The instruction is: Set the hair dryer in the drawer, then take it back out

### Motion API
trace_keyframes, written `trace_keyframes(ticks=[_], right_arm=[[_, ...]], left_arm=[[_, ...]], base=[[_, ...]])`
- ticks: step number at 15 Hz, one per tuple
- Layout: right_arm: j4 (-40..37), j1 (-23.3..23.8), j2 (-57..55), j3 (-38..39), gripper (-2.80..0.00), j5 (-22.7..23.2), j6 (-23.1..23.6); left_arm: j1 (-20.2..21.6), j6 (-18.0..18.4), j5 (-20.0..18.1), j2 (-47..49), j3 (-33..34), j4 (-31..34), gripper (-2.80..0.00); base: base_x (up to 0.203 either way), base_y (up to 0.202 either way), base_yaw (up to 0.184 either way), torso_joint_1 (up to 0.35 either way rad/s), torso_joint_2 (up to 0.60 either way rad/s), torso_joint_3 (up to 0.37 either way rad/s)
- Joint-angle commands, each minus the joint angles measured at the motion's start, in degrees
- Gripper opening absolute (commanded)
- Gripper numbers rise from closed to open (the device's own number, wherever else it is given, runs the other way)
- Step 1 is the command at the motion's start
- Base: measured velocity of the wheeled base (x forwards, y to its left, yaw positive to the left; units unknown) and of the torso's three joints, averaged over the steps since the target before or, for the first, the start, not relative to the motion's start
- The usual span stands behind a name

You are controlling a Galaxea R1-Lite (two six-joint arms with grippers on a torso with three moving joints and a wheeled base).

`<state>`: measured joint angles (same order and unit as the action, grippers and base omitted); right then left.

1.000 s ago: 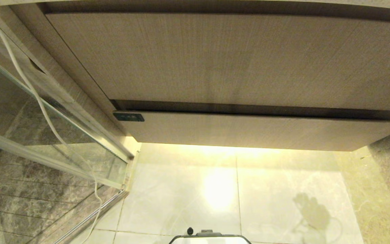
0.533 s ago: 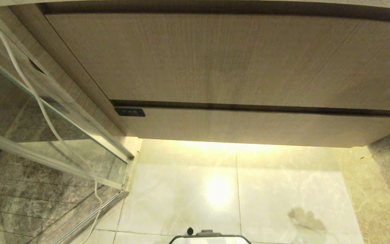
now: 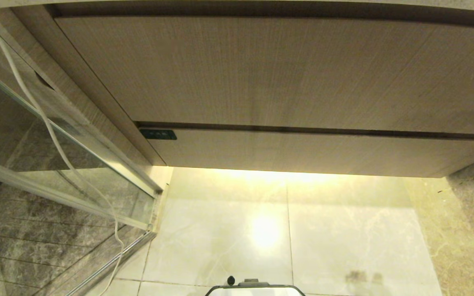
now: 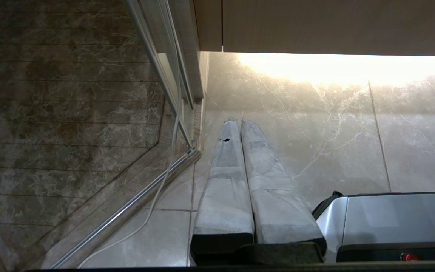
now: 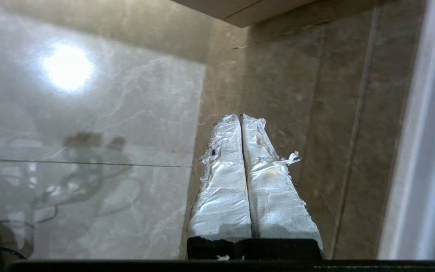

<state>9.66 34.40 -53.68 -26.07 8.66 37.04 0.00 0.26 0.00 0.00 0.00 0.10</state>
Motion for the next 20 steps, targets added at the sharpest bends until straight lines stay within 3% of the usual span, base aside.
trace_keyframes(ticks=[1, 2, 5, 20], right_arm=[[-1.22, 0.14, 5.52, -0.38, -2.8, -0.58, 0.05], [-1.26, 0.15, 5.53, -0.4, -2.8, -0.57, 0.02], [-11.59, 0.4, 10.09, -4.25, -2.8, -0.32, -1.0], [-13.8, 0.31, 13.29, -5.3, -2.8, -0.24, -1.86]], left_arm=[[0.0, 0.01, 0.0, 0.0, 0.09, -0.01, -2.8], [0.0, 0.01, 0.0, 0.0, 0.09, -0.01, -2.8], [0.0, 0.01, 0.0, 0.0, 0.0, -0.01, -2.8], [0.0, 0.01, 0.0, 0.0, 0.09, -0.01, -2.8]], base=[[0.0, 0.0, 0.0, 0.0, 0.0, 0.0], [0.0, 0.0, 0.0, 0.0, 0.0, 0.0], [0.0, 0.0, 0.0, 0.0, 0.0, 0.0], [0.0, 0.0, 0.0, 0.0, 0.0, 0.0]])
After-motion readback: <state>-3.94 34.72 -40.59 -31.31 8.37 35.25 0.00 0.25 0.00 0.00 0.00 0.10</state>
